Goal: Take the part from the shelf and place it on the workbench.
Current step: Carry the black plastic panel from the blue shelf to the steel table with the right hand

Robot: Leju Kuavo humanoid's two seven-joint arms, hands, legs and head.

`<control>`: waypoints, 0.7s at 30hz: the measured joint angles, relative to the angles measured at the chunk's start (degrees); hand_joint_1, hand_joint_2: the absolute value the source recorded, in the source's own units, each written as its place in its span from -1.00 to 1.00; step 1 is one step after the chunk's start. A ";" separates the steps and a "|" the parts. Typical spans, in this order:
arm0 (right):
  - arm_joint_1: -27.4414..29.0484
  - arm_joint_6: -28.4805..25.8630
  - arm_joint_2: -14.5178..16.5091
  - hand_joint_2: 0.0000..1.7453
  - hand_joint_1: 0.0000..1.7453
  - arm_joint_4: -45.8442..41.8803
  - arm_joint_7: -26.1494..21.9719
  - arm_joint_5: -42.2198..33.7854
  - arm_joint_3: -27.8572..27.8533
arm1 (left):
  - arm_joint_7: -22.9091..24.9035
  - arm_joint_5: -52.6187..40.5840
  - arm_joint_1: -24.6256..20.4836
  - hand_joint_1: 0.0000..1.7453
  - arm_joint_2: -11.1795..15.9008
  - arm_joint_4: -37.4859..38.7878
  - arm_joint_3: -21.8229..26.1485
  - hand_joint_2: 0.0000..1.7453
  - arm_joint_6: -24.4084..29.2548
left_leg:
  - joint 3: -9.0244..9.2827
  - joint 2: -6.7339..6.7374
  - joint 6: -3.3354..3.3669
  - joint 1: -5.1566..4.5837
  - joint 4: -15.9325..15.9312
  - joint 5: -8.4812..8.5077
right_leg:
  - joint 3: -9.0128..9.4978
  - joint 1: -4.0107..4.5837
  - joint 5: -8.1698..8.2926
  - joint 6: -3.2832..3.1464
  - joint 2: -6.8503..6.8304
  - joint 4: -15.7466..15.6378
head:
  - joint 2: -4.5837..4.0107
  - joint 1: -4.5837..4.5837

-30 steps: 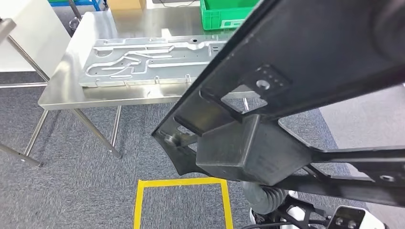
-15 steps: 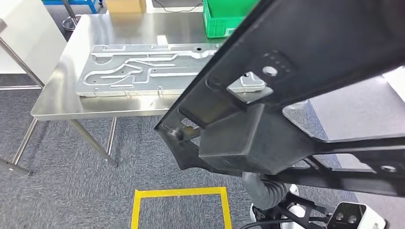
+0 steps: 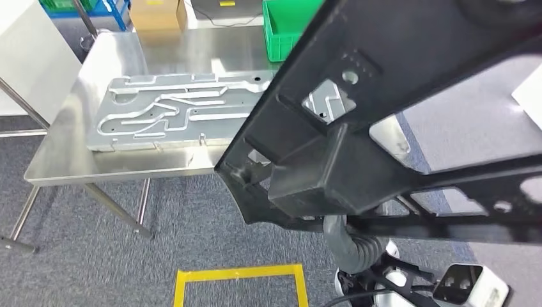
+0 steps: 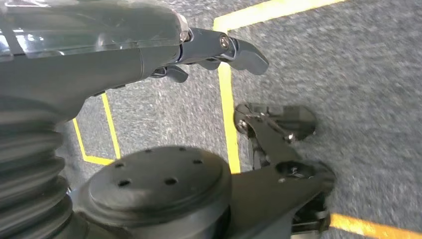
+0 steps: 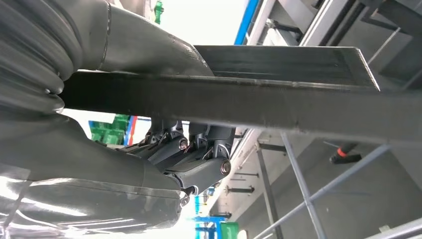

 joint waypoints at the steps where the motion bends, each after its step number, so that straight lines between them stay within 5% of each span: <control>1: -0.05 0.03 0.00 1.00 1.00 0.01 0.01 0.00 0.00 | -0.01 0.00 -0.01 -1.00 -0.01 0.00 -0.01 1.00 0.00 | -2.42 0.02 -0.16 0.06 3.67 -1.42 | 0.31 -0.02 -0.34 -0.12 -0.01 -0.02 | 0.00 -0.10; 3: -0.02 0.04 -0.01 1.00 1.00 0.05 0.01 0.00 0.00 | -0.01 0.01 0.14 -1.00 -0.01 0.00 -0.01 1.00 -0.01 | -6.32 0.03 -0.54 0.19 8.24 -2.36 | 1.02 -0.04 -1.10 -0.08 0.11 0.00 | 0.00 -0.14; 4: -0.01 0.03 -0.01 1.00 1.00 0.07 0.01 0.00 0.00 | -0.01 0.02 0.21 -1.00 0.00 0.00 -0.01 1.00 -0.01 | -6.93 0.05 -0.70 0.25 7.68 -1.04 | 1.54 -0.07 -1.52 0.03 0.19 0.02 | 0.00 -0.13; 6: -0.02 -0.02 -0.01 1.00 1.00 0.09 0.01 0.00 0.00 | -0.01 0.03 0.28 -1.00 0.05 0.00 -0.01 1.00 -0.01 | -5.51 0.09 -0.76 0.42 1.20 4.47 | 2.90 -0.17 -2.60 0.42 0.27 0.07 | 0.00 -0.13; 8: -0.08 -0.07 -0.03 1.00 1.00 0.14 0.00 0.00 0.00 | -0.01 0.02 0.33 -1.00 0.09 0.00 -0.01 1.00 -0.01 | -3.90 0.16 -0.48 0.28 -4.61 7.53 | 3.72 -0.15 -3.55 1.00 0.28 0.28 | 0.01 -0.18; 13: -0.19 -1.04 -0.14 1.00 1.00 0.32 -0.05 -0.06 0.00 | -0.09 0.08 0.46 -1.00 0.08 0.01 -0.01 1.00 -0.04 | -2.51 0.06 1.49 0.18 -6.78 7.19 | 3.81 -0.06 -4.86 2.66 0.23 2.00 | 0.00 -0.27; 15: -0.24 -1.81 -0.16 1.00 1.00 0.32 -0.26 -0.20 0.00 | -0.15 0.27 0.30 -1.00 0.15 0.02 -0.01 1.00 -0.06 | -1.58 0.02 2.08 0.21 -7.09 6.75 | 0.96 -0.26 -6.91 3.13 0.20 7.11 | 0.00 -0.18; 17: 0.00 -2.71 -0.22 1.00 1.00 0.32 -0.62 -0.27 0.00 | -0.15 0.60 0.27 -1.00 0.21 0.02 -0.01 1.00 -0.07 | -1.02 -0.01 2.38 0.05 -7.11 6.12 | -3.99 -0.34 -9.30 3.36 0.19 14.08 | 0.00 -0.15; 19: 0.44 -3.69 -0.30 1.00 1.00 0.32 -0.90 -0.25 -0.02 | -0.14 0.93 0.47 -1.00 0.21 0.02 -0.01 1.00 -0.04 | -0.13 -0.05 2.42 -0.17 -7.11 5.36 | -6.89 -0.31 -8.35 3.19 0.19 16.20 | -0.01 -0.15; 21: 0.82 -4.75 -0.40 1.00 1.00 0.30 -1.02 -0.01 -0.09 | -0.10 1.18 0.58 -1.00 0.20 0.02 -0.01 1.00 0.06 | 1.18 -0.10 2.37 -0.41 -7.15 4.45 | -5.83 0.04 -2.96 2.35 0.17 10.49 | -0.01 -0.14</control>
